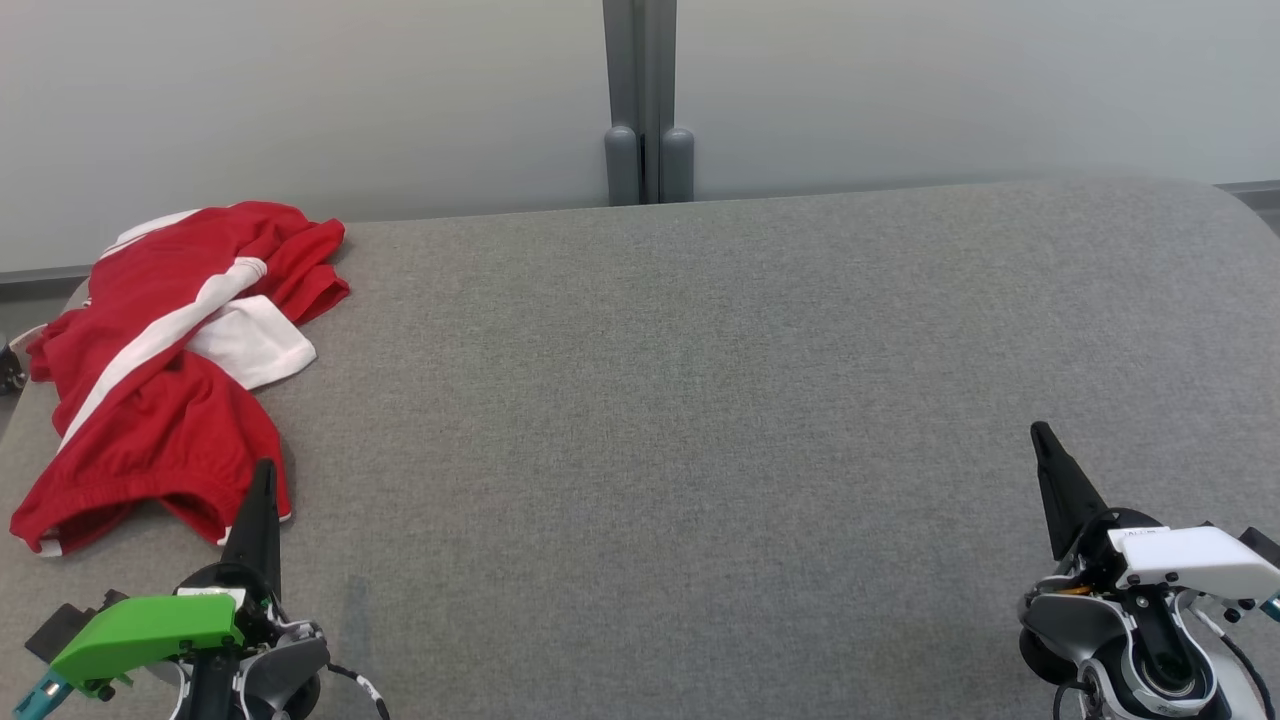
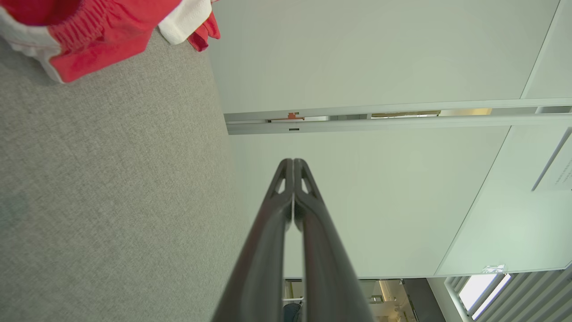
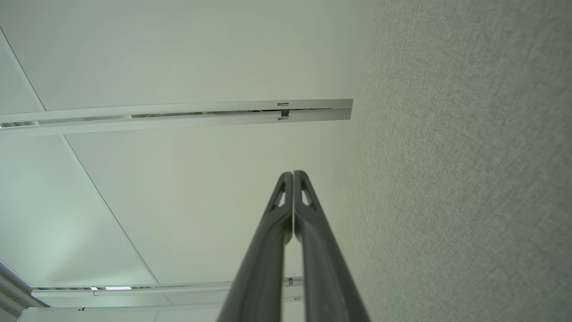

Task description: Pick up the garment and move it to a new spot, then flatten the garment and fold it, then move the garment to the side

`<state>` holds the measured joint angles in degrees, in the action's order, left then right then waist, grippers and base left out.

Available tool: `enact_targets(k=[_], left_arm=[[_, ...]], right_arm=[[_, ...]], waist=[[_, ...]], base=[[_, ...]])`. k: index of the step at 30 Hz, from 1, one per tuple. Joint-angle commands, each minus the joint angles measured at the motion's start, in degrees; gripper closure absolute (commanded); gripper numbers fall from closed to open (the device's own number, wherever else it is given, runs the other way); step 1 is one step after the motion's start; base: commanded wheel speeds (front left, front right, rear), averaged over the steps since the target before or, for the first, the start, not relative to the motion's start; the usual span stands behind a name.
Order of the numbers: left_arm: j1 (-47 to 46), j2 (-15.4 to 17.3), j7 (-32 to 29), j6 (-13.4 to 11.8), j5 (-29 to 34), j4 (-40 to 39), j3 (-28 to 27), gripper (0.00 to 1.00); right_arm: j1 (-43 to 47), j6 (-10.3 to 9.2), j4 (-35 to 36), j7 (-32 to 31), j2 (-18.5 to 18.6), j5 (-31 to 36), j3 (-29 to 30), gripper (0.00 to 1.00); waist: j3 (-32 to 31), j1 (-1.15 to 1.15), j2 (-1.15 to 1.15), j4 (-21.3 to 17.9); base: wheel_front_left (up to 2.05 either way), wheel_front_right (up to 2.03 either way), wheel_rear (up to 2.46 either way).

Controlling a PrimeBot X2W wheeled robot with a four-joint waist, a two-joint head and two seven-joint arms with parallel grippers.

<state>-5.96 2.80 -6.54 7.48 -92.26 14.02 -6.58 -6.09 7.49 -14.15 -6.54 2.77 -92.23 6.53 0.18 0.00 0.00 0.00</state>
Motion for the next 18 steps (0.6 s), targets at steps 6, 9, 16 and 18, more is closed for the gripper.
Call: enact_targets(k=[6, 9, 16, 18], left_arm=[[-0.63, 0.16, -0.14, 0.16, -0.31, -0.07, -0.09, 1.00], [-0.63, 0.16, -0.14, 0.16, -0.31, -0.07, -0.09, 1.00], [-0.63, 0.16, -0.14, 0.16, -0.31, -0.07, -0.09, 1.00], [-0.63, 0.16, -0.14, 0.16, -0.31, -0.07, -0.09, 1.00]], right_arm=[[-0.32, 0.00, 0.29, -0.14, 0.21, -0.38, 0.06, 1.00], [-0.32, 0.00, 0.29, -0.14, 0.21, -0.38, 0.06, 1.00], [-0.32, 0.00, 0.29, -0.14, 0.21, -0.38, 0.06, 1.00], [-0.32, 0.00, 0.29, -0.14, 0.21, -0.38, 0.06, 1.00]], waist=[[0.00, 0.00, 0.00, 0.00], [0.00, 0.00, 0.00, 0.00], [0.00, 0.00, 0.00, 0.00], [0.00, 0.00, 0.00, 0.00]], base=[[0.00, 0.00, 0.00], [0.00, 0.00, 0.00], [0.00, 0.00, 0.00], [0.00, 0.00, 0.00]])
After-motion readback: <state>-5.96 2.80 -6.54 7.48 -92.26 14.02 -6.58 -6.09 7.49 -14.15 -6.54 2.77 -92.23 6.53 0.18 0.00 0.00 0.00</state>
